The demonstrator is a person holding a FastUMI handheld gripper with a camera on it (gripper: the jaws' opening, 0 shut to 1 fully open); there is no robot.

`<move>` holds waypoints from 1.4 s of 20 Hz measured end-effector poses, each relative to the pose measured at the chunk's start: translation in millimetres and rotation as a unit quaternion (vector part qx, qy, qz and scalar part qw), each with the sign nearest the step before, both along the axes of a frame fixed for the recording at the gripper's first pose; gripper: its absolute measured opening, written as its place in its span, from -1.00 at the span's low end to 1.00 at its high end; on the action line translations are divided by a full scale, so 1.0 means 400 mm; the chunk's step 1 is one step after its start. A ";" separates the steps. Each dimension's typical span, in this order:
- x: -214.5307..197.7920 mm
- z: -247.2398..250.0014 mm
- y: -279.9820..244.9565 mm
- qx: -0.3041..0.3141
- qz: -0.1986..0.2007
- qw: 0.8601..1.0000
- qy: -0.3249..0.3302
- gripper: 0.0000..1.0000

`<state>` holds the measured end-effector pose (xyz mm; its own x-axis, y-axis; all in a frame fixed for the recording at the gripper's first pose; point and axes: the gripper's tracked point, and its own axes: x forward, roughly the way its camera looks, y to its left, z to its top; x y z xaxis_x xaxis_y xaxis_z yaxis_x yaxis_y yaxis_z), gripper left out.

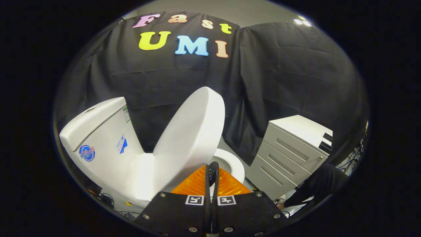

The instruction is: Open the toilet lid.

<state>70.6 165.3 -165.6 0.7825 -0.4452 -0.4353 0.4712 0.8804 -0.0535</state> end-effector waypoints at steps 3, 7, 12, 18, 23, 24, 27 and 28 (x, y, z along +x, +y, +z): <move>0.007 0.022 0.032 -0.018 0.016 1.000 -0.002 -0.98; 0.010 0.054 0.081 -0.043 0.035 0.998 -0.004 -0.99; 0.022 0.090 0.150 -0.068 0.065 0.995 -0.015 -0.99; 0.036 0.124 0.239 -0.079 0.100 0.992 -0.026 -0.99; 0.053 0.147 0.331 -0.094 0.132 0.986 -0.036 -0.99; 0.056 0.145 0.355 -0.096 0.142 0.984 -0.038 -1.00; 0.067 0.149 0.419 -0.111 0.171 0.978 -0.039 -0.99; 0.066 0.144 0.443 -0.116 0.181 0.976 -0.039 -1.00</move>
